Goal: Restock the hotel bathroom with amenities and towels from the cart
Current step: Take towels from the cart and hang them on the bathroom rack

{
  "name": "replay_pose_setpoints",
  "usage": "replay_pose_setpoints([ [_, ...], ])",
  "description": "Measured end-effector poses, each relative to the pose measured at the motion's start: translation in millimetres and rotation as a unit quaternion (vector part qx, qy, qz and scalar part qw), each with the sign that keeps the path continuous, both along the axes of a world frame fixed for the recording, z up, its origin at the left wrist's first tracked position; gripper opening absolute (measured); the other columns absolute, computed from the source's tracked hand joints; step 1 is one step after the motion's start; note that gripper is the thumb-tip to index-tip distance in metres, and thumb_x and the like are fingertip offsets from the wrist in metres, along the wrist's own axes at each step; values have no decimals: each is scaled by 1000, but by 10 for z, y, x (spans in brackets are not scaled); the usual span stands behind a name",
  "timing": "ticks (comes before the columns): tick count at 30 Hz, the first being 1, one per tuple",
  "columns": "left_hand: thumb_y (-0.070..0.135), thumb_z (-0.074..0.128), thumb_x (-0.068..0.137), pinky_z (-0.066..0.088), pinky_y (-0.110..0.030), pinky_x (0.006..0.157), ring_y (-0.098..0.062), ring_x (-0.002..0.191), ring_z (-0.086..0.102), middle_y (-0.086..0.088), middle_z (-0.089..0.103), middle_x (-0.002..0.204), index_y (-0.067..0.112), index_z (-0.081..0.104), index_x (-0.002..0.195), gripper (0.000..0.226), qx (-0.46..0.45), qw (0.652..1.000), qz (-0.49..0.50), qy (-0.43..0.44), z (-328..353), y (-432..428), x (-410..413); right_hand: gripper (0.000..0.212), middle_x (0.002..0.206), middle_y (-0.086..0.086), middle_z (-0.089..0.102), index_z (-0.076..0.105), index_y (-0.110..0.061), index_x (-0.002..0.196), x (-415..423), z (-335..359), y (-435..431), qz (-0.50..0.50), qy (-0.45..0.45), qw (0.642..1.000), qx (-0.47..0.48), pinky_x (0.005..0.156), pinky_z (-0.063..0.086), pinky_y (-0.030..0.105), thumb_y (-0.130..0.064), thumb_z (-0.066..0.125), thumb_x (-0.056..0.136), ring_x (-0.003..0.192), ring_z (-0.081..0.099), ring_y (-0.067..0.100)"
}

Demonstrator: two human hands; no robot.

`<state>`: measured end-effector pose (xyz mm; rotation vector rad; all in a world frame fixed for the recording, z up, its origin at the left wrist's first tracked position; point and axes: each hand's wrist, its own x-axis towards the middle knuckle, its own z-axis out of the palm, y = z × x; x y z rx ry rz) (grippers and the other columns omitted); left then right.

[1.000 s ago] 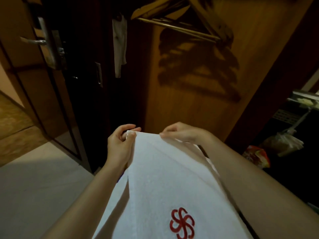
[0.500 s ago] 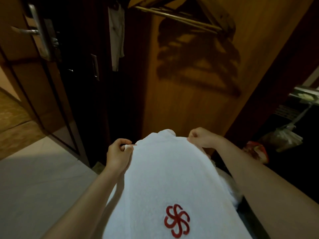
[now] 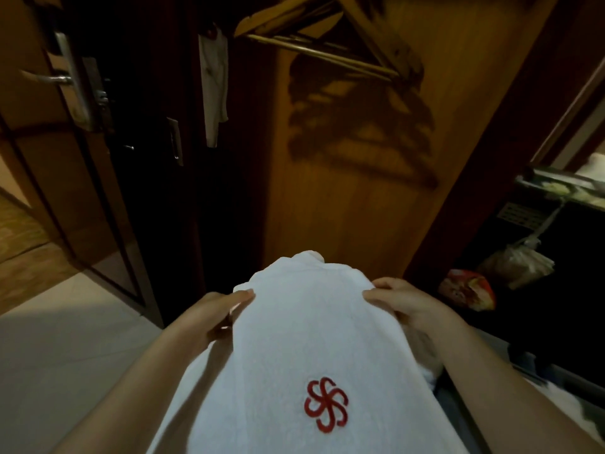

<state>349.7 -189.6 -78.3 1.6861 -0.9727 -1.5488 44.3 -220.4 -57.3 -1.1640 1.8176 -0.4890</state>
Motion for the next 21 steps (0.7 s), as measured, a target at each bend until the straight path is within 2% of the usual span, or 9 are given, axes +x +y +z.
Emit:
replay_pose_setpoints([
  [2, 29, 64, 86, 51, -46, 91, -33, 94, 65, -16, 69, 100, 4, 64, 100, 28, -8, 1000, 3, 25, 122, 29, -49, 41, 113, 6, 63, 60, -17, 116, 32, 94, 41, -24, -46, 998, 18, 97, 46, 48, -31, 71, 79, 102, 60, 26],
  [4, 21, 61, 89, 53, -40, 77, -30, 89, 66, -15, 70, 95, 4, 64, 95, 18, -22, 997, -2, 74, 245, 44, -101, 44, 109, 10, 66, 61, -12, 114, 73, 191, 88, -51, -89, 994, 29, 96, 46, 49, -32, 73, 77, 99, 62, 30],
  [6, 21, 60, 89, 53, -35, 66, -28, 85, 66, -13, 69, 94, 5, 63, 95, 17, -39, 996, -10, 80, 365, 67, -180, 51, 107, 13, 68, 60, -11, 114, 129, 295, 147, -59, -115, 991, 28, 93, 49, 49, -34, 77, 72, 97, 64, 32],
  [11, 26, 56, 92, 49, -28, 58, -18, 80, 62, -4, 65, 90, 18, 60, 92, 9, -116, 990, -15, 82, 672, 198, -392, 40, 102, 11, 67, 56, -11, 115, 181, 637, 355, -69, -186, 980, -24, 73, 54, 38, -21, 72, 80, 91, 65, 27],
  [13, 29, 55, 92, 52, -31, 63, -21, 87, 65, -4, 67, 97, 18, 60, 106, 18, -147, 984, -14, 97, 826, 265, -415, 41, 104, 8, 64, 52, -13, 119, 154, 814, 430, -61, -199, 976, -60, 67, 51, 34, -22, 69, 83, 91, 62, 23],
  [15, 34, 55, 92, 54, -38, 77, -26, 95, 65, -8, 68, 106, 17, 60, 114, 28, -163, 981, 4, 107, 998, 336, -431, 55, 113, 8, 63, 47, -12, 128, 115, 966, 501, -50, -209, 972, -95, 66, 51, 34, -30, 70, 82, 97, 62, 24],
  [19, 39, 56, 90, 53, -42, 85, -28, 96, 65, -10, 68, 106, 16, 62, 114, 34, -205, 971, 48, 117, 1405, 562, -513, 68, 119, 7, 62, 44, -15, 134, 88, 1278, 705, -38, -236, 955, -177, 83, 54, 39, -46, 68, 78, 102, 62, 26],
  [21, 40, 56, 90, 53, -42, 83, -28, 96, 64, -9, 67, 105, 17, 62, 111, 32, -234, 963, 63, 116, 1609, 728, -570, 67, 118, 7, 62, 44, -14, 134, 120, 1447, 864, -28, -256, 945, -203, 81, 54, 38, -49, 66, 80, 101, 62, 25],
])
